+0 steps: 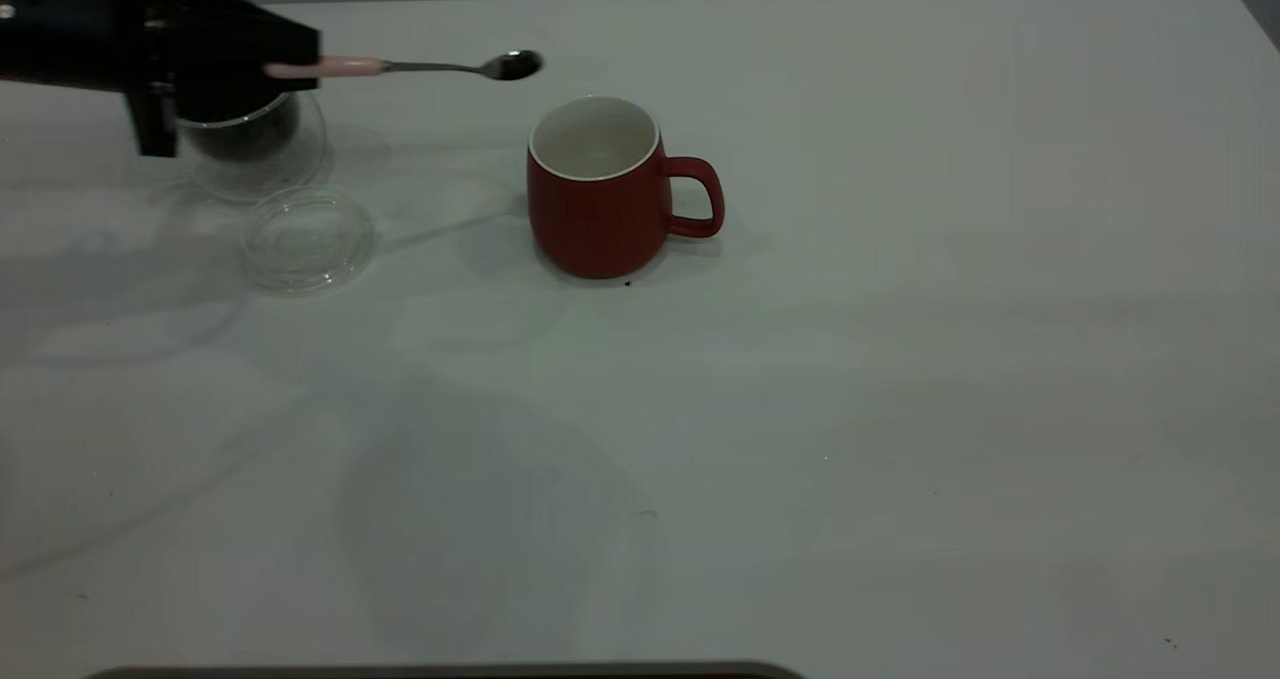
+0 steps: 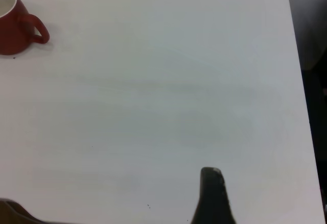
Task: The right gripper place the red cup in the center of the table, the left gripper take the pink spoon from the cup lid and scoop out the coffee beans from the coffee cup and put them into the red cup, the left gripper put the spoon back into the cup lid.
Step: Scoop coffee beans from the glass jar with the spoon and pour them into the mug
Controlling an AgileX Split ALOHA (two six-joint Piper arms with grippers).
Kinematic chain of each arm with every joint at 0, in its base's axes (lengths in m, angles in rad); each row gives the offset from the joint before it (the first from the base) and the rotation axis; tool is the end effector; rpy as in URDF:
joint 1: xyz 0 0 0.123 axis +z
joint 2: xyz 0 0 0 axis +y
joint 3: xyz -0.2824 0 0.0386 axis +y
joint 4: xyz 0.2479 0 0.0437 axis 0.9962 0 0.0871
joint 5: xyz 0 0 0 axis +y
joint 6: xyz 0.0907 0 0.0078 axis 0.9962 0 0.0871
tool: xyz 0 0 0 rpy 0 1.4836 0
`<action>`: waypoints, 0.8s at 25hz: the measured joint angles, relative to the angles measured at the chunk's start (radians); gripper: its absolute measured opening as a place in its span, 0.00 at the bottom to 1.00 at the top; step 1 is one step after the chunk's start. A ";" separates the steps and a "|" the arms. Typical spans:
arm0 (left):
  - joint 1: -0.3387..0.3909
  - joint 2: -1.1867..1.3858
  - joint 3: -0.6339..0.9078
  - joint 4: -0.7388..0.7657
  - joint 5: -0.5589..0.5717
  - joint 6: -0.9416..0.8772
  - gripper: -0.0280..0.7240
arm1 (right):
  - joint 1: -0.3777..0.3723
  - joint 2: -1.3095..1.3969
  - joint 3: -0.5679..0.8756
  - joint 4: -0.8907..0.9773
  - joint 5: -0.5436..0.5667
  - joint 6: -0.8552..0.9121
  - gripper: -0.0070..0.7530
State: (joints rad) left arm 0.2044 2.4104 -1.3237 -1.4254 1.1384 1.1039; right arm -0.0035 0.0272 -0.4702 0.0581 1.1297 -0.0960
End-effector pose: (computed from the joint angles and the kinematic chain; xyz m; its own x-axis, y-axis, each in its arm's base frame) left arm 0.4088 0.0012 0.0453 -0.9550 -0.2564 -0.1487 0.0187 0.4486 -0.8935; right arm -0.0010 0.0048 0.2637 -0.5594 -0.0691 -0.8260 -0.0799 0.9964 -0.0292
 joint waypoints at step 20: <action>-0.106 0.000 0.000 -0.007 -0.154 0.557 0.20 | 0.000 0.000 0.000 0.000 0.000 0.000 0.79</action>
State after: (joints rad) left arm 0.0989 2.4104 -1.3237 -1.4327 0.9844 1.6613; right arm -0.0035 0.0272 -0.4702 0.0581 1.1297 -0.0960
